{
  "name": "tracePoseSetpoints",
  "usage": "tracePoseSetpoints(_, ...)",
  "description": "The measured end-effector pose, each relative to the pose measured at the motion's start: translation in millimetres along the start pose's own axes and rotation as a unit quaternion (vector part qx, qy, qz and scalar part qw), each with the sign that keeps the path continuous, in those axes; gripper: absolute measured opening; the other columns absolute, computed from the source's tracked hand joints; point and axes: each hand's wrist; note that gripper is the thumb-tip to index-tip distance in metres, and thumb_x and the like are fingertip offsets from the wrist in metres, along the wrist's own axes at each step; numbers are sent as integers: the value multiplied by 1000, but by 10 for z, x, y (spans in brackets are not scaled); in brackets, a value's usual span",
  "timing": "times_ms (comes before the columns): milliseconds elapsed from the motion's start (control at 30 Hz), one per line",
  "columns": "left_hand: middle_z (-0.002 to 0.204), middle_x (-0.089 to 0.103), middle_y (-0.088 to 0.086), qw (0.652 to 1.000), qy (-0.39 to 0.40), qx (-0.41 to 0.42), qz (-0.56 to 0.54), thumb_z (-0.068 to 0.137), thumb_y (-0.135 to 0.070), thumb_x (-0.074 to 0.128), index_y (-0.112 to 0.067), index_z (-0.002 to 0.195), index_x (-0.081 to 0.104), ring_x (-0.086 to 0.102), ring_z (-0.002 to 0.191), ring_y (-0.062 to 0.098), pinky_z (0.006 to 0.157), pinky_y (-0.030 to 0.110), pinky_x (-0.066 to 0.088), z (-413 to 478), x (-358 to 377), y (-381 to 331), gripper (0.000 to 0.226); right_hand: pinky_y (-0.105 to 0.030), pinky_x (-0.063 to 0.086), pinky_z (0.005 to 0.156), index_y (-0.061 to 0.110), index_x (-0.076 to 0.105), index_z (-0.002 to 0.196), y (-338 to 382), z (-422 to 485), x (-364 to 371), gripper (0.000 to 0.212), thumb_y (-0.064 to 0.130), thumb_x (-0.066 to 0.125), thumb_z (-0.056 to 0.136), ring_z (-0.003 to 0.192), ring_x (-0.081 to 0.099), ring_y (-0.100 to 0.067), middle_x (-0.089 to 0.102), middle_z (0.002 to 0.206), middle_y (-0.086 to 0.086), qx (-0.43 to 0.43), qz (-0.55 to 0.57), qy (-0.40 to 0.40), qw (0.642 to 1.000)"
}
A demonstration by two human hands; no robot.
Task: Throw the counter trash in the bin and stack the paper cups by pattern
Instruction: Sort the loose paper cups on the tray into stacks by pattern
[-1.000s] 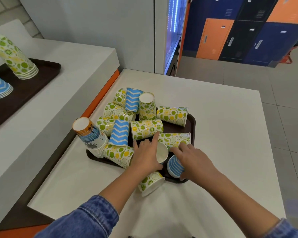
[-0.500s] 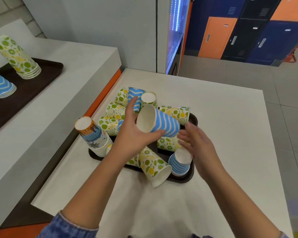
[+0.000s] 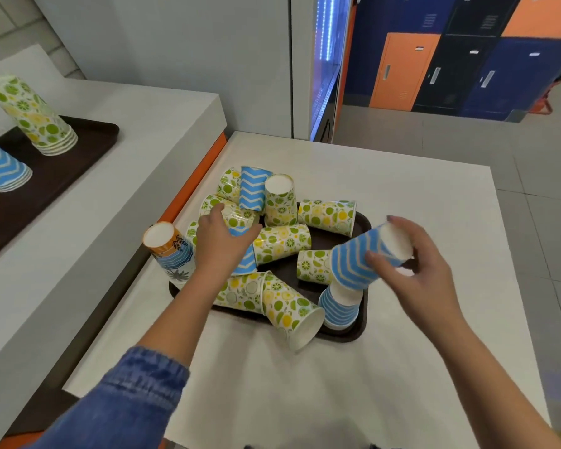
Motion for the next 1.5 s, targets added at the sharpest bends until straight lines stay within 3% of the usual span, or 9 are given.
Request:
tracePoseSetpoints(133, 145, 30, 22, 985, 56, -55, 151, 77, -51, 70, -15, 150, 7, 36, 131, 38, 98, 46, 40, 198, 266, 112, 103, -13, 39, 83, 36, 52, 126, -151, -146, 175, 60, 39, 74, 70, 105, 54, -1, 55, 115, 12, -71, -165, 97, 979)
tracePoseSetpoints(433, 137, 39, 23, 989, 11, -55, 136, 82, -34, 67, -12, 150, 9, 44, 123, 39, 93, 46, 44, 212, 157, 17, 92, -20, 37, 93, 27, 40, 138, -475, -230, 358, 78, 40, 78, 72, 122, 50, -12, 48, 137, 9, 20, -256, 185, 948)
tracePoseSetpoints(533, 140, 39, 15, 997, -64, 53, 1, 81, -30, 70, -15, 149, 16, 41, 128, 29, 98, 37, 40, -44, -52, -250, 88, -22, 37, 98, 27, 32, 143, -463, -200, 346, 90, 41, 80, 68, 127, 46, -12, 44, 142, 8, 32, -249, 202, 947)
tracePoseSetpoints(667, 145, 39, -4, 956, 48, 177, -228, 77, -23, 77, -25, 146, 26, 44, 129, 8, 106, 30, 42, -614, 32, -614, 86, -25, 40, 100, 27, 8, 151, -481, -128, 131, 115, 38, 83, 64, 126, 45, -14, 39, 141, 3, 87, -256, 288, 919)
tracePoseSetpoints(800, 137, 37, -15, 942, 133, 226, -206, 75, -22, 79, -26, 144, 28, 36, 126, -5, 105, 13, 33, -948, 387, -634, 86, -28, 39, 98, 20, 9, 151, -369, 16, -186, 93, 14, 67, 79, 127, 47, -21, 35, 146, -6, 63, -341, 281, 895)
tracePoseSetpoints(1000, 131, 42, 0, 932, 210, 280, -91, 76, -24, 76, -18, 140, 37, 41, 123, 8, 99, 13, 31, -995, 751, -446, 76, -34, 43, 100, 16, 37, 142, -111, 324, -223, 67, -5, 49, 80, 118, 52, -21, 46, 136, -8, 7, -281, 181, 943)
tracePoseSetpoints(1300, 143, 33, -4, 916, 316, 243, -40, 68, -34, 83, -25, 147, 25, 36, 131, 8, 110, 26, 33, -803, 732, -123, 98, -37, 50, 91, 19, 53, 132, 311, 980, 404, 50, 17, 67, 84, 100, 57, -15, 58, 117, -4, -77, -193, 174, 963)
tracePoseSetpoints(1400, 138, 37, -11, 935, 260, 231, -76, 73, -39, 79, -29, 142, 37, 38, 127, 2, 107, 24, 35, -506, 379, -109, 81, -31, 49, 89, 21, 50, 133, 351, 1281, 630, 55, 28, 70, 83, 99, 56, -13, 58, 117, -2, -81, -207, 185, 957)
tracePoseSetpoints(1500, 122, 48, -7, 971, 61, 176, -148, 83, -29, 71, -25, 129, 52, 49, 110, 3, 94, 21, 42, 3, 78, -192, 49, -27, 45, 85, 21, 47, 136, 265, 1552, 782, 59, 32, 70, 82, 104, 54, -15, 55, 122, -4, -56, -237, 189, 951)
Point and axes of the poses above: each hand's wrist, its own z-axis towards the middle knuckle, its own x-axis out of the palm, y = z × x
